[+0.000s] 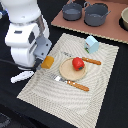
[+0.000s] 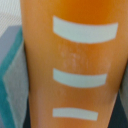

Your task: Interact with the objects in diverse but meaningful ways.

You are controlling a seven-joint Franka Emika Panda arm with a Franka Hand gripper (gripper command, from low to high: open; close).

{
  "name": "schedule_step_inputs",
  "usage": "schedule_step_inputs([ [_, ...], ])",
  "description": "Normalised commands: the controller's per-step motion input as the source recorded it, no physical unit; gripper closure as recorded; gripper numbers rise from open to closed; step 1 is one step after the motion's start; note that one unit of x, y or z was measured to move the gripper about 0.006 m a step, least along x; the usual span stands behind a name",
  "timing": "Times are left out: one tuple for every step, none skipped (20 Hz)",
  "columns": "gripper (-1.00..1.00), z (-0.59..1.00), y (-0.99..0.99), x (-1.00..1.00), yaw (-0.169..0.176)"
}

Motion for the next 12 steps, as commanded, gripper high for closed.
schedule_step_inputs([
  [1.00,0.01,-0.66,0.63,-0.057],
  [1.00,0.00,-0.71,0.55,-0.049],
  [1.00,0.00,-0.72,0.53,-0.048],
  [1.00,0.00,-0.72,0.51,-0.047],
  [1.00,0.00,-0.73,0.55,-0.045],
  [1.00,0.00,-0.73,0.55,-0.045],
  [1.00,0.00,-0.71,0.59,-0.042],
  [1.00,0.00,-0.69,0.58,-0.041],
  [1.00,0.00,-0.64,0.62,-0.041],
  [1.00,0.00,-0.53,0.66,-0.044],
  [1.00,0.00,-0.39,0.81,-0.027],
  [1.00,0.03,-0.34,0.88,-0.032],
])
